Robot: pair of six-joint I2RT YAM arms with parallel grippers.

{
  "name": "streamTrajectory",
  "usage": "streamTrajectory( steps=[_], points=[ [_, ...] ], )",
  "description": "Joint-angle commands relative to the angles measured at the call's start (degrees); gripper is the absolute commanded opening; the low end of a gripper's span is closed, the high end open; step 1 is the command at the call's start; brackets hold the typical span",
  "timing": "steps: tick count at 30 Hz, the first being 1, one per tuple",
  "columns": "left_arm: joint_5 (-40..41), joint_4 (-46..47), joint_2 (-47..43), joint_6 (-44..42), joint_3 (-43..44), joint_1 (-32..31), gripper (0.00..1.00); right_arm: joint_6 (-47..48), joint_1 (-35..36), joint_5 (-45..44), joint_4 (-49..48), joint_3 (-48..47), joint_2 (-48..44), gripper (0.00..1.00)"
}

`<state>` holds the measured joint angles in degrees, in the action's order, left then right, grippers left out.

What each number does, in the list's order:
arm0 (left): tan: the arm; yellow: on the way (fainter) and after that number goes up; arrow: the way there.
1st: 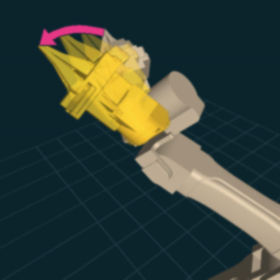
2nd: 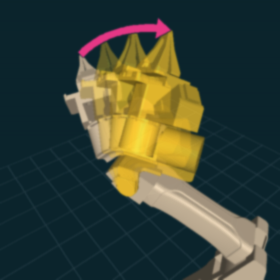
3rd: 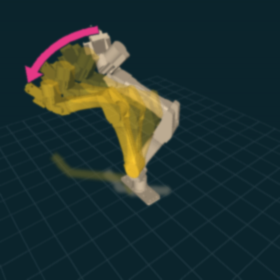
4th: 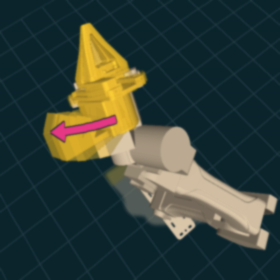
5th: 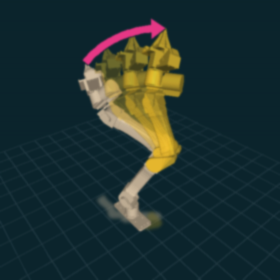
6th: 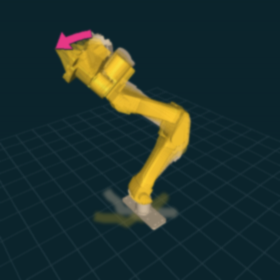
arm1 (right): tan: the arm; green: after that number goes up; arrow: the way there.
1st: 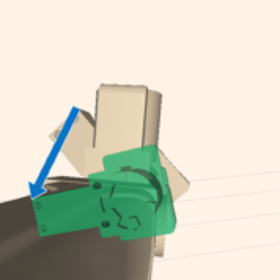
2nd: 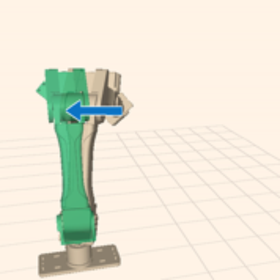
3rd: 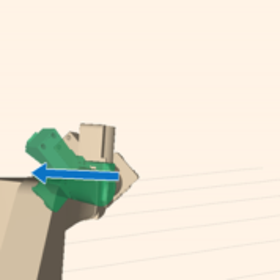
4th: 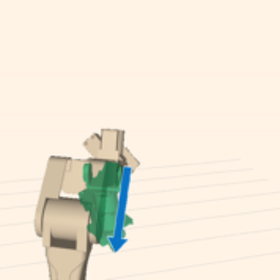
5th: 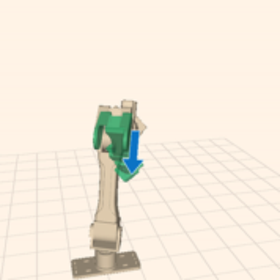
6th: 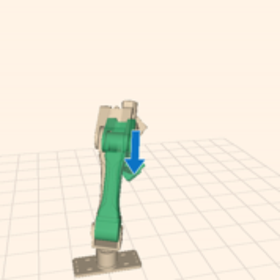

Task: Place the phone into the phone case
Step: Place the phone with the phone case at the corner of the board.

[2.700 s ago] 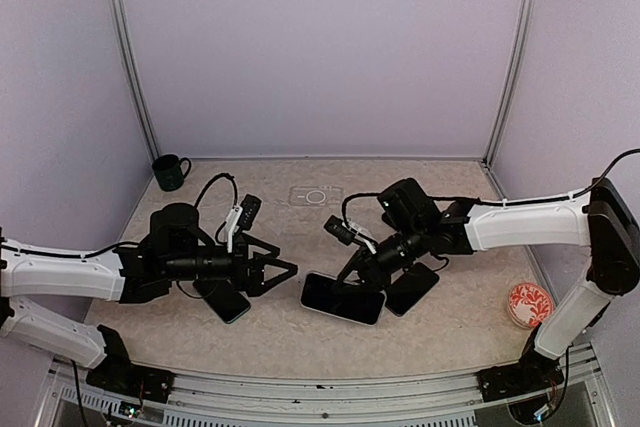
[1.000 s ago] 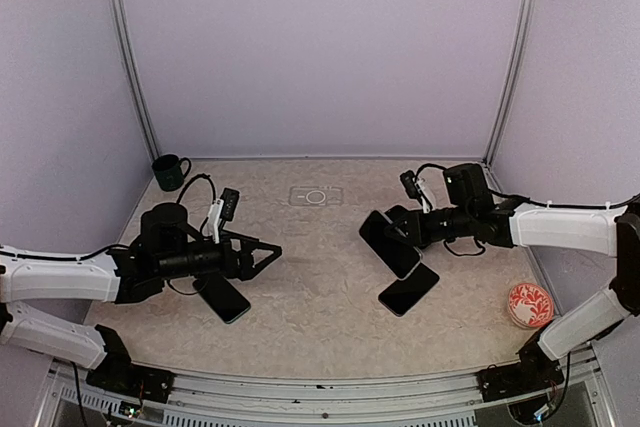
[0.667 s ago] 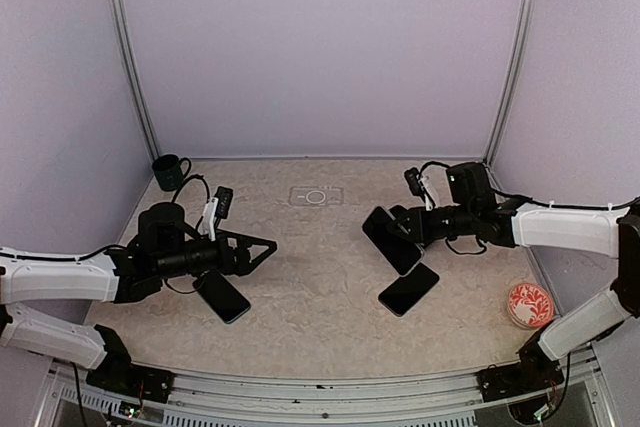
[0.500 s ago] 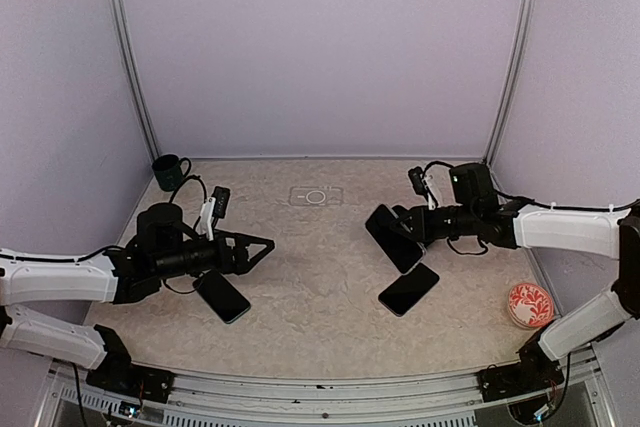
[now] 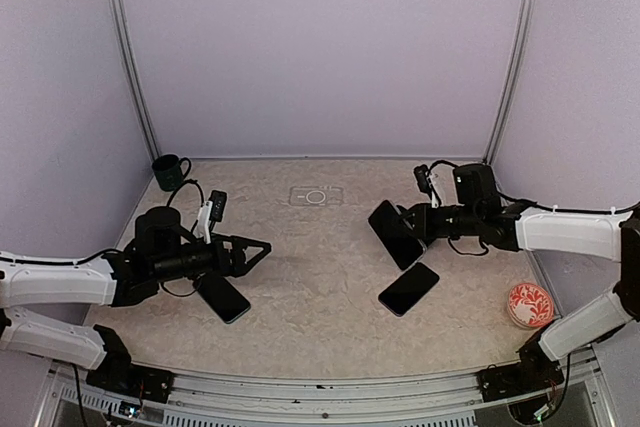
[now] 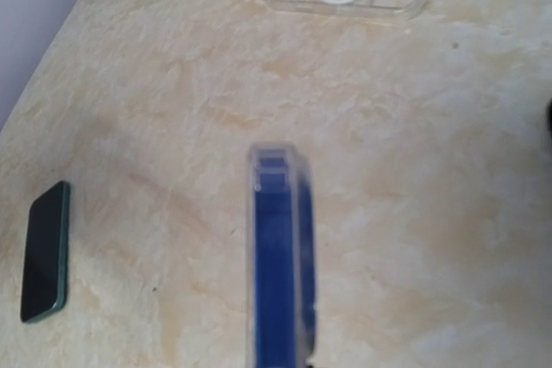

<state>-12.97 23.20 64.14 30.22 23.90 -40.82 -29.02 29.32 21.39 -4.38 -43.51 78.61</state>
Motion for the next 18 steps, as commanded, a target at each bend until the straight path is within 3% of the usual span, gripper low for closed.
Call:
streamTrajectory(
  steps=[1, 9, 18],
  points=[
    [0.4, 1.5, -1.2, 0.3, -1.1, 0.6, 0.99, -2.1, -2.0, -3.4, -3.5, 1.0, -3.8, 0.0],
    [0.3, 1.7, -1.6, 0.4, -1.6, 0.7, 0.99, -2.4, -9.3, -4.4, 2.1, -0.1, -3.4, 0.0],
    [0.1, 1.5, -2.2, 0.4, -2.1, 0.8, 0.99, 2.4, -22.9, 4.3, 5.0, -5.1, 1.4, 0.0]
  ],
)
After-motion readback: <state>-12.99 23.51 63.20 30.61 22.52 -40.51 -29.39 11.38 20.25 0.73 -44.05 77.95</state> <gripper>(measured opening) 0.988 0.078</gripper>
